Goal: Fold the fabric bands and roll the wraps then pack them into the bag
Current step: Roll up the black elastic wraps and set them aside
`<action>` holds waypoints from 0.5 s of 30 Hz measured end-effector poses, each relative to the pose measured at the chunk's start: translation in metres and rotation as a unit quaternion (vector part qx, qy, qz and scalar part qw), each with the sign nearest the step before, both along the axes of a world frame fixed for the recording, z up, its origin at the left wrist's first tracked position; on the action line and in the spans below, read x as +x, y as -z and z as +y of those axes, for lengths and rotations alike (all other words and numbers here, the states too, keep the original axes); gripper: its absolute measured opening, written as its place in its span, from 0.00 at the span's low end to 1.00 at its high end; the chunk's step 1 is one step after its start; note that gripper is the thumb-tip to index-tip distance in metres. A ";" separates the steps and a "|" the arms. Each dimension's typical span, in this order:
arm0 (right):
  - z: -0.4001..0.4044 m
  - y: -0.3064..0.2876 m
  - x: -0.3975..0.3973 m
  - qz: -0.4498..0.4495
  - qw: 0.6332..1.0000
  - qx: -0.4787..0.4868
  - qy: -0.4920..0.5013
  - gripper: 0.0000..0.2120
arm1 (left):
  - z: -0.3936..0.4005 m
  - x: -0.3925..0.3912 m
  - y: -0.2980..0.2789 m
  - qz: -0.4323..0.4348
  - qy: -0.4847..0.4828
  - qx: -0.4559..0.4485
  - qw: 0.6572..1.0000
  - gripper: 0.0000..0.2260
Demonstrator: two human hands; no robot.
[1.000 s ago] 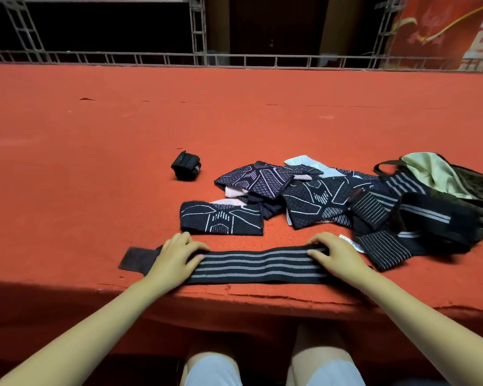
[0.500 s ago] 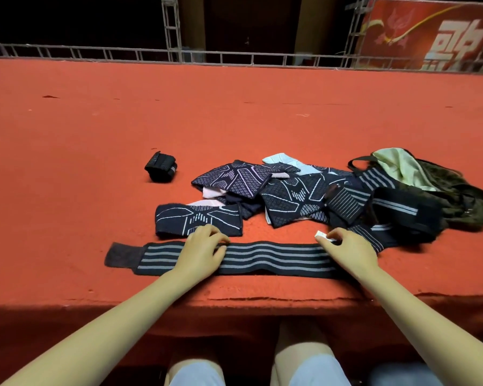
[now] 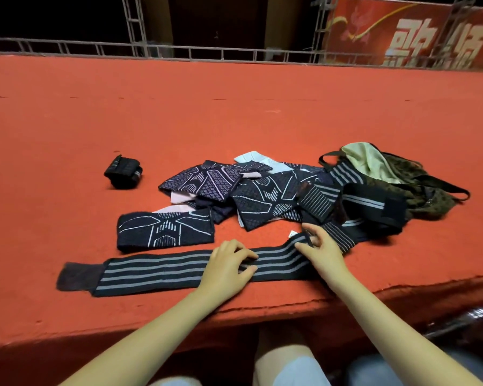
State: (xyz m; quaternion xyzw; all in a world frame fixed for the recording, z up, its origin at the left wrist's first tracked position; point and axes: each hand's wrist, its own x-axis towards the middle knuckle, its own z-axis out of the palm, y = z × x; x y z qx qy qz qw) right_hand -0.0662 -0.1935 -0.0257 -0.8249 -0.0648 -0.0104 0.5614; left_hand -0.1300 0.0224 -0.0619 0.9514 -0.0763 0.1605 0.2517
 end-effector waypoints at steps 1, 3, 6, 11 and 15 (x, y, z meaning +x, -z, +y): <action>0.006 -0.005 -0.001 0.005 0.999 0.036 -0.012 0.19 | 0.001 -0.001 -0.001 -0.005 0.004 -0.010 1.000 0.11; 0.022 -0.012 -0.005 0.018 0.996 0.071 -0.052 0.13 | 0.001 -0.002 -0.003 -0.022 0.010 -0.040 0.999 0.13; 0.045 -0.005 -0.016 0.075 0.983 0.082 -0.145 0.17 | 0.000 -0.007 -0.011 -0.025 -0.015 -0.171 0.985 0.16; 0.049 0.016 -0.027 -0.017 0.987 0.016 -0.161 0.11 | 0.002 -0.006 -0.013 0.040 -0.026 -0.243 0.969 0.15; 0.048 0.021 -0.028 -0.145 0.977 -0.070 -0.136 0.13 | 0.002 0.000 -0.009 0.062 -0.035 -0.170 0.983 0.15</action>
